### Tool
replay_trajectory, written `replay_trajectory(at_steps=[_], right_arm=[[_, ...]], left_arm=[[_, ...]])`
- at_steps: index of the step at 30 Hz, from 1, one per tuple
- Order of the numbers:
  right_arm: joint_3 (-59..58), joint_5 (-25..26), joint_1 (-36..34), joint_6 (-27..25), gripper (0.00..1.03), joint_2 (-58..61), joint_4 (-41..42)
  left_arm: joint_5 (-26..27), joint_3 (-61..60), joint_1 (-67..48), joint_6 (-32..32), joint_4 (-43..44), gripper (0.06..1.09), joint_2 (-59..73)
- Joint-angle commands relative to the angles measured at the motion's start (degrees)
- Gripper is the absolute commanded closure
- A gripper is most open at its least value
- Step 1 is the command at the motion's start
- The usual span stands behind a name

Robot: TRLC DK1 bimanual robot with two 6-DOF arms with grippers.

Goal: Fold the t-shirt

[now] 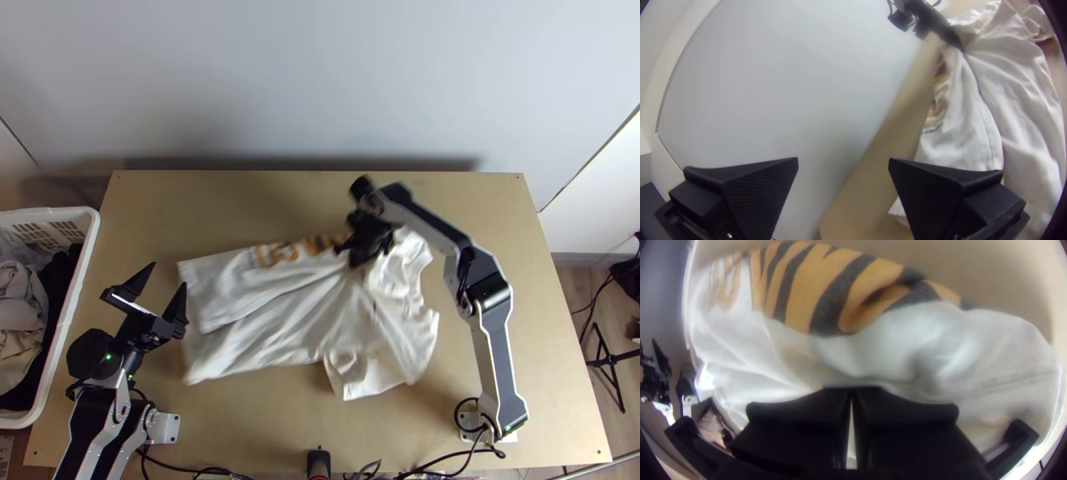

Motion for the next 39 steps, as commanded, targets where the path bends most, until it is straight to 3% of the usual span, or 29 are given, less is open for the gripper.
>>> replay_trajectory(at_steps=[1,4,9,16,19,21,22,23,26,27,30,32,34,35,39], right_arm=[[13.37,5.78,-11.60,1.66,1.00,4.24,0.74],[20.75,5.78,-15.82,1.57,1.00,5.39,-1.99],[20.31,5.69,-17.31,0.43,1.00,3.45,-6.21],[16.79,1.04,-10.81,0.25,0.97,-3.67,-9.19],[17.06,-0.11,-8.17,1.75,0.94,-8.94,-7.08],[17.23,-0.11,-6.59,4.56,0.94,-14.21,-3.22],[17.06,0.25,-5.98,5.17,0.95,-17.47,0.12],[16.71,3.76,-5.19,6.23,0.99,-20.81,4.17],[12.31,17.47,-1.93,6.67,0.99,-33.29,18.93],[8.71,21.60,-1.32,6.67,1.00,-38.03,26.40],[-9.05,26.52,-0.79,5.88,0.99,-53.24,51.80],[-25.57,30.04,-0.35,2.19,0.99,-62.73,72.11],[-40.07,33.73,3.34,-9.42,0.99,-69.67,85.99],[-45.78,34.96,4.39,-12.05,0.99,-72.66,89.95],[-55.54,38.74,4.48,-11.44,0.99,-80.66,92.76]], left_arm=[[0.01,-0.46,1.44,1.85,0.30,0.10,-0.30],[0.01,-0.37,1.70,2.03,0.39,0.10,-0.48],[0.10,-0.63,1.70,2.47,0.39,0.10,-0.48],[0.10,0.07,-1.81,1.15,3.47,0.10,-0.30],[-0.08,-0.02,-3.22,-1.58,9.97,0.10,0.84],[-3.95,0.95,-4.10,-2.89,14.98,0.10,3.13],[-6.58,2.18,-5.68,-3.42,15.95,0.10,3.39],[-9.22,3.76,-7.17,-3.77,15.86,0.10,3.39],[-14.58,8.68,-8.23,-6.32,15.42,0.10,3.04],[-16.16,10.09,-8.23,-7.38,14.45,0.10,2.51],[-18.97,11.06,-8.84,-10.10,12.78,0.10,-0.56],[-20.82,9.83,-10.51,-11.95,12.78,0.10,-3.64],[-22.67,7.63,-13.85,-12.21,13.13,0.10,-7.42],[-23.72,7.01,-15.52,-12.03,13.48,0.10,-8.83],[-28.38,8.07,-18.42,-12.30,13.48,0.10,-9.26]])
